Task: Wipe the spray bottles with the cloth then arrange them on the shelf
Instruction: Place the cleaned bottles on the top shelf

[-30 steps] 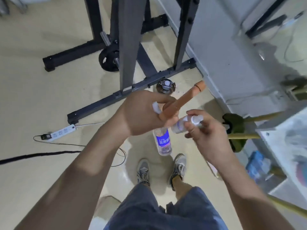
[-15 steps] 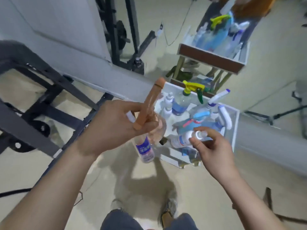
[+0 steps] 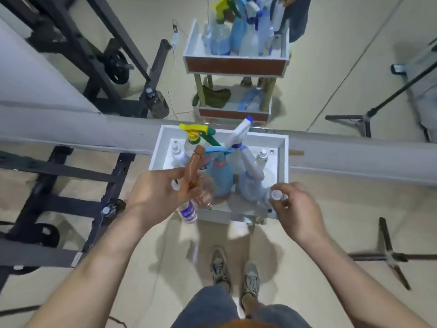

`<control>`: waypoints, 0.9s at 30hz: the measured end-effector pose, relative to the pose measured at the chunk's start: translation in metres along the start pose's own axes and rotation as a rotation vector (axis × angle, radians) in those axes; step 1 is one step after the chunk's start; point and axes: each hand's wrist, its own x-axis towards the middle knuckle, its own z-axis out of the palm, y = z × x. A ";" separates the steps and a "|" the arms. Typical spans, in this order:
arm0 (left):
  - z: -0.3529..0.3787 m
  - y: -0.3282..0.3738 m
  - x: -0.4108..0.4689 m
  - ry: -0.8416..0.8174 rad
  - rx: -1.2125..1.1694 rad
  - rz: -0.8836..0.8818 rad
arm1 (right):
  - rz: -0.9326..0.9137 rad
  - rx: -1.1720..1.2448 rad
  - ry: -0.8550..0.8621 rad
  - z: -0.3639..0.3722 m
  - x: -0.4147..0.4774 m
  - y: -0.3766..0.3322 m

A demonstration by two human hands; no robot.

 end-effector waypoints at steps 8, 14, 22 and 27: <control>0.039 -0.048 0.020 0.089 0.146 -0.081 | 0.072 -0.052 0.025 0.033 0.000 0.009; 0.052 -0.063 0.023 0.106 0.011 -0.149 | 0.123 -0.015 -0.015 0.035 0.004 0.007; 0.046 -0.067 0.006 0.189 -0.108 -0.360 | 0.140 0.011 -0.051 0.031 -0.007 0.000; 0.049 -0.058 -0.041 0.342 -0.309 -0.394 | 0.164 -0.003 -0.015 0.025 -0.016 0.000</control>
